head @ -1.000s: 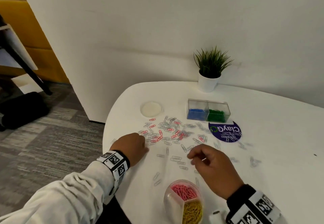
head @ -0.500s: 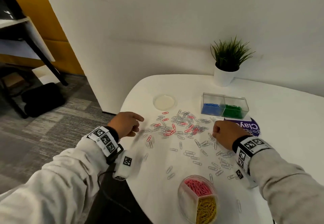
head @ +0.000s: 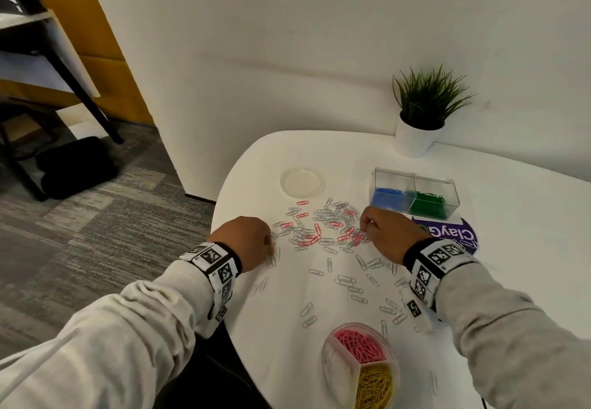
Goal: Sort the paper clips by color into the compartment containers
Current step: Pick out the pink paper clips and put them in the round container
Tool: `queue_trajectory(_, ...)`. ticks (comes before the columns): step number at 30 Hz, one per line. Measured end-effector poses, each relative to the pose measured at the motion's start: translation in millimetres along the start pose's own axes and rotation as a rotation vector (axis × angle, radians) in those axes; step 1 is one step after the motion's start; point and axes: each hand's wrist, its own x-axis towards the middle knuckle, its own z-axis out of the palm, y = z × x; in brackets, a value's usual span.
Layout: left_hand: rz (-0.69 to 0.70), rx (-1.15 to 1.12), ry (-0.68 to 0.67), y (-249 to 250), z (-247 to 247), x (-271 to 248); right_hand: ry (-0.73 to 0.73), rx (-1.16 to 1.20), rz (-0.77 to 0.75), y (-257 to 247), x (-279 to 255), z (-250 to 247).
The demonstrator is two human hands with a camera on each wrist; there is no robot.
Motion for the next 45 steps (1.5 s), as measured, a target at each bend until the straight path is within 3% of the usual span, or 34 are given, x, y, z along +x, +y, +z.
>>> queue_trajectory(8, -0.038, -0.190, -0.042, -10, 0, 4, 0.016, -0.119, 0.086, 21, 9, 1)
queue_trajectory(13, -0.041, -0.258, -0.023, -15, -13, 9, 0.046, -0.137, 0.024, 28, 10, -4)
queue_trajectory(19, 0.022, -0.066, -0.016, -12, -13, 5, -0.032, -0.226, 0.027, 8, 16, 1)
queue_trajectory(29, 0.116, 0.094, -0.039, -13, -3, 6, -0.089, -0.196, 0.024, 19, 14, 2)
queue_trajectory(33, 0.047, -0.103, -0.056, -16, -14, 16, -0.140, -0.187, 0.033, 22, 18, 4)
queue_trajectory(36, -0.149, -0.748, -0.033, -7, -21, 19, -0.074, -0.100, 0.022, 26, 17, -3)
queue_trajectory(39, -0.203, -1.040, -0.131, 7, -21, 19, -0.040, -0.113, -0.042, 30, 14, -9)
queue_trajectory(42, -0.156, -1.079, -0.177, 23, -22, 20, -0.098, -0.243, -0.105, 31, 11, -5)
queue_trajectory(45, -0.068, -0.813, -0.156, 33, -21, 25, -0.088, -0.345, -0.161, 30, 11, -1)
